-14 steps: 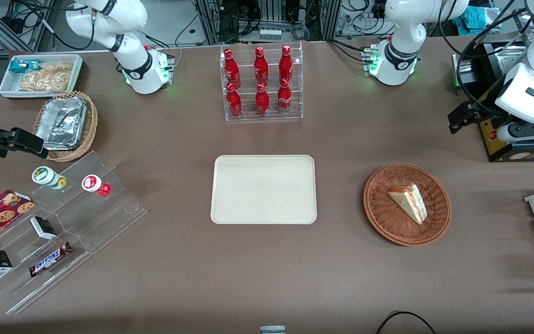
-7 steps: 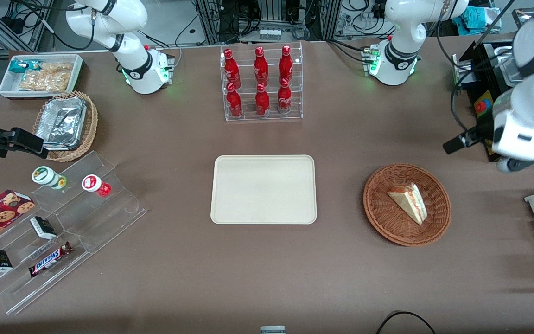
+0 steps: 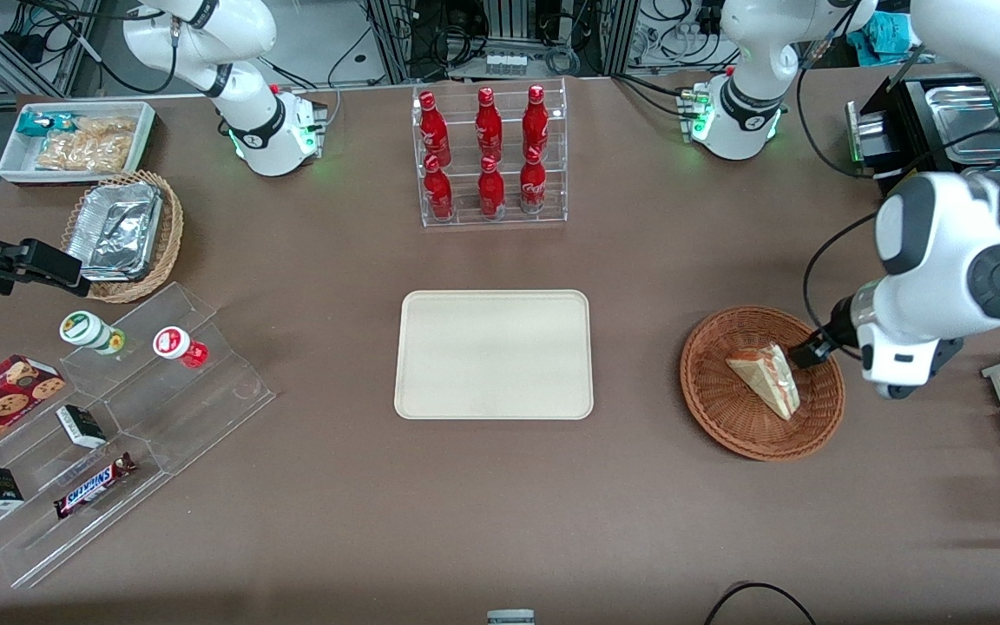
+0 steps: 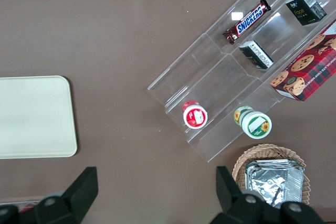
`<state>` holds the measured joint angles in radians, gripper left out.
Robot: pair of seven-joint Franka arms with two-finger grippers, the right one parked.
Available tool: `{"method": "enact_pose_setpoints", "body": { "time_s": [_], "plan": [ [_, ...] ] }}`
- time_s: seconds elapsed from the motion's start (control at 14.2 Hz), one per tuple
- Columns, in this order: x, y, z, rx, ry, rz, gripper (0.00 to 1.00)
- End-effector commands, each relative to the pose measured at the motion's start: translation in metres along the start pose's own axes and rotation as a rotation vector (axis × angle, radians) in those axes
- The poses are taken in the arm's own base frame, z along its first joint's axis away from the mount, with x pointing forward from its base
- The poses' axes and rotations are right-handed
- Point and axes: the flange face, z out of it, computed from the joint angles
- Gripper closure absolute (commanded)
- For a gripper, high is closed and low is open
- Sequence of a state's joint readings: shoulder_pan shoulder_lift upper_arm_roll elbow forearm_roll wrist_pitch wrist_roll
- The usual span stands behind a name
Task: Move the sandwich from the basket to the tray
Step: 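Lower the left gripper and grasp the wrapped sandwich in the basket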
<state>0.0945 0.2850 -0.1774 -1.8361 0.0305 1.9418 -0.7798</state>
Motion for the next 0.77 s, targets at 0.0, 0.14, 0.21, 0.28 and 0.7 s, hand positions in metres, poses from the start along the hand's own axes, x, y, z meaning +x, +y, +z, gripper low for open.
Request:
{"method": "enact_pose_setpoints", "body": {
  "time_s": [0.0, 0.14, 0.21, 0.28, 0.7],
  "plan": [
    [0.014, 0.013, 0.03, -0.018, 0.016, -0.072, 0.0],
    [0.016, 0.016, 0.045, -0.012, 0.006, -0.077, 0.0],
    [0.015, 0.014, 0.051, -0.006, -0.001, -0.077, 0.0],
    [0.013, 0.013, 0.059, -0.008, 0.001, -0.076, 0.0],
    [0.0, 0.007, 0.118, -0.048, 0.027, -0.07, 0.0]
  ]
}}
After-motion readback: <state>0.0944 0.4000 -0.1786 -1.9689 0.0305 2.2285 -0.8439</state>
